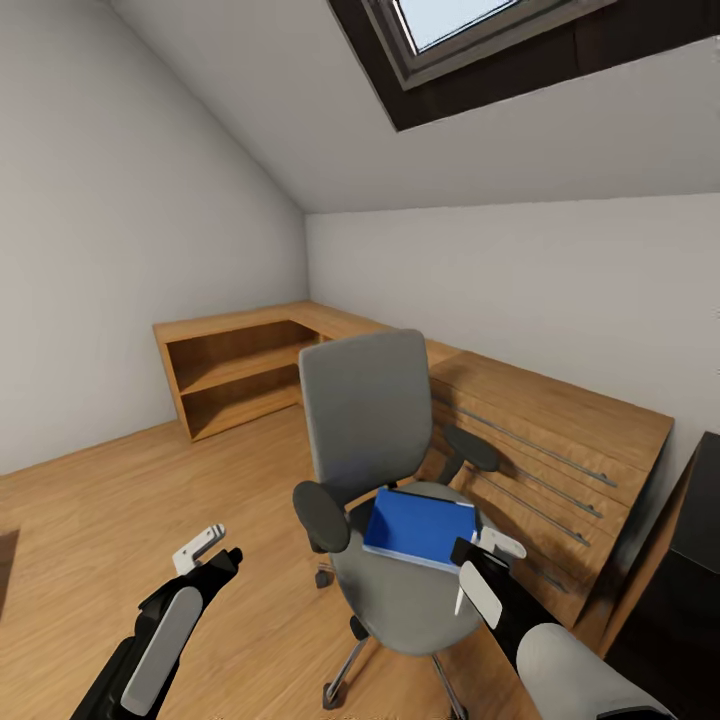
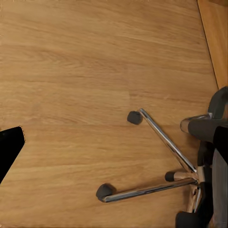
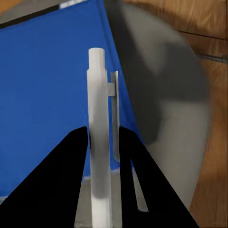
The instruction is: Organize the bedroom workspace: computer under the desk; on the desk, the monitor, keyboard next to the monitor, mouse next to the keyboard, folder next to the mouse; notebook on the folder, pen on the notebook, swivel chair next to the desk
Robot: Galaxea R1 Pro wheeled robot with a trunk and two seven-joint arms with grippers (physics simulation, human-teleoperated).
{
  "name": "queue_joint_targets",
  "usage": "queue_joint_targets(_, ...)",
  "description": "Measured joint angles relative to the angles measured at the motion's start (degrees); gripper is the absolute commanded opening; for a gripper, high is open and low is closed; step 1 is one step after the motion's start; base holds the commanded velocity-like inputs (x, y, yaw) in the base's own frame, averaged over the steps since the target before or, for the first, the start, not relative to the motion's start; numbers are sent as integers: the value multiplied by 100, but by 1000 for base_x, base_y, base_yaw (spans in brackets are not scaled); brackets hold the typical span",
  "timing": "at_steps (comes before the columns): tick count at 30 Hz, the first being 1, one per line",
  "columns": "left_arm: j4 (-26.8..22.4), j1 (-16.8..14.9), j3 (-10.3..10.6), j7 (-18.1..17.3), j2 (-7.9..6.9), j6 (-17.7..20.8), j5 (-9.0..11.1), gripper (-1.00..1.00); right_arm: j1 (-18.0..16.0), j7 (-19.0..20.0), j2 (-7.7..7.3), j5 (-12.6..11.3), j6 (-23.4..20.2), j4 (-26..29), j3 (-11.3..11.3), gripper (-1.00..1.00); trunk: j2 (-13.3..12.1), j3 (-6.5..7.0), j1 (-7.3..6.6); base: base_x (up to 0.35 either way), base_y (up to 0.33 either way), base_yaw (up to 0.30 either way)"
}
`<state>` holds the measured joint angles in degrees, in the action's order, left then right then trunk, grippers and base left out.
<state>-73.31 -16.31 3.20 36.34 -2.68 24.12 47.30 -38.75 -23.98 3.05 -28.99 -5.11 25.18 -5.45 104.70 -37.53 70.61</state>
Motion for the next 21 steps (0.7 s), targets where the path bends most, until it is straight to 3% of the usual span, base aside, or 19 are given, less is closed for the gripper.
queue_joint_targets(4, 0, 0, 3, 0, 1, -1, 0, 100, 3, -6, 0, 1, 5, 92, -2, -100, -160, 72, -87, -291, 0, 0)
queue_joint_targets(8, 1, 0, 1, 0, -4, -1, 1, 100, 70, -32, -7, 50, -8, 750, -16, -100, -321, 144, -175, -327, 0, 0)
queue_joint_targets(9, 0, 0, 1, 0, -5, -1, 2, 100, 166, -41, -8, 116, -22, 1044, -19, -100, -361, 162, -197, -337, 0, 0)
queue_joint_targets(10, -1, 0, 2, 0, -1, -4, 2, 100, 694, -185, -9, 550, -48, 1991, -25, -100, -400, 179, -219, -338, 0, 0)
queue_joint_targets(11, 0, 0, 4, 0, 0, -4, 1, 100, 834, -244, -5, 674, -62, 2273, -28, -100, -441, 197, -240, -338, 0, 0)
queue_joint_targets(16, 0, 0, 2, 0, 2, -6, 1, 100, 1010, -347, 14, 853, -114, 2697, -30, -100, -642, 287, -352, -246, 0, 0)
queue_joint_targets(21, 0, 0, 2, 0, 2, -2, 1, 100, 1053, -379, 60, 881, -141, 2946, -67, -100, -842, 377, -463, -28, 0, 0)
